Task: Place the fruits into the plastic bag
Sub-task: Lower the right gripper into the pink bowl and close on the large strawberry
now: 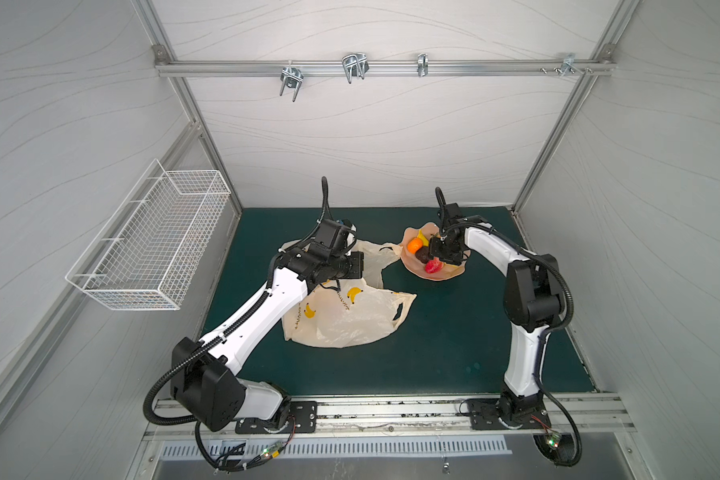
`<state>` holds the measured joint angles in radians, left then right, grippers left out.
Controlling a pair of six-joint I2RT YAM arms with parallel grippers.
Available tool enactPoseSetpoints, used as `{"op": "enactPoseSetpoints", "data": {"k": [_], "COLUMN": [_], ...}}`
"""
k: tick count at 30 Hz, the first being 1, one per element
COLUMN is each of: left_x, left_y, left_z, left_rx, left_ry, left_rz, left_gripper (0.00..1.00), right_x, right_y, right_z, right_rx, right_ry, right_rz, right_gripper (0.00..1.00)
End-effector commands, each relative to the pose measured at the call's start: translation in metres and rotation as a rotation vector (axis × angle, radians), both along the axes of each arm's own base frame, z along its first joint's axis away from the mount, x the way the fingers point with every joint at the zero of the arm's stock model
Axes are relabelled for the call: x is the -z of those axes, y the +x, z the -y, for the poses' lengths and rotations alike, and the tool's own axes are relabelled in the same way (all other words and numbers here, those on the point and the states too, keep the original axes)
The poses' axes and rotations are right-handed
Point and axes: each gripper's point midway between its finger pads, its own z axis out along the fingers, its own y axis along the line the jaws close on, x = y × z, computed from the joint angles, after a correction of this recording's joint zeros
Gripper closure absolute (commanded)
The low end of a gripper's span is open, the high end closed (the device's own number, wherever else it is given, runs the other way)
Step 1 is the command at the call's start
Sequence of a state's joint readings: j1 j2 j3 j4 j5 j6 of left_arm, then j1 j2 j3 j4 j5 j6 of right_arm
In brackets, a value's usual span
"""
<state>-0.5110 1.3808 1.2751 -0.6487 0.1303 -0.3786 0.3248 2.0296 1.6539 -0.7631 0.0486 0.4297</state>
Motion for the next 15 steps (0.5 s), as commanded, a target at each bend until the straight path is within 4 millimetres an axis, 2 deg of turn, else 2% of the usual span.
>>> {"op": "enactPoseSetpoints", "data": {"k": [1,15], "left_x": [-0.012,-0.009], "left_y": [-0.001,-0.001], "left_z": [-0.001,-0.001], "left_rx": [0.0,0.003], "left_ry": [-0.003,-0.001], "left_rz": [0.032,0.027], "left_gripper": [1.0,1.0], "right_x": [0.008,0.032], "right_y": [0.005,0.005], "right_z": [0.006,0.008], "right_rx": [0.018,0.035], "right_ry": [-0.023,-0.047], "right_rz": [-0.018,-0.067], "right_gripper": [0.33,0.35]}}
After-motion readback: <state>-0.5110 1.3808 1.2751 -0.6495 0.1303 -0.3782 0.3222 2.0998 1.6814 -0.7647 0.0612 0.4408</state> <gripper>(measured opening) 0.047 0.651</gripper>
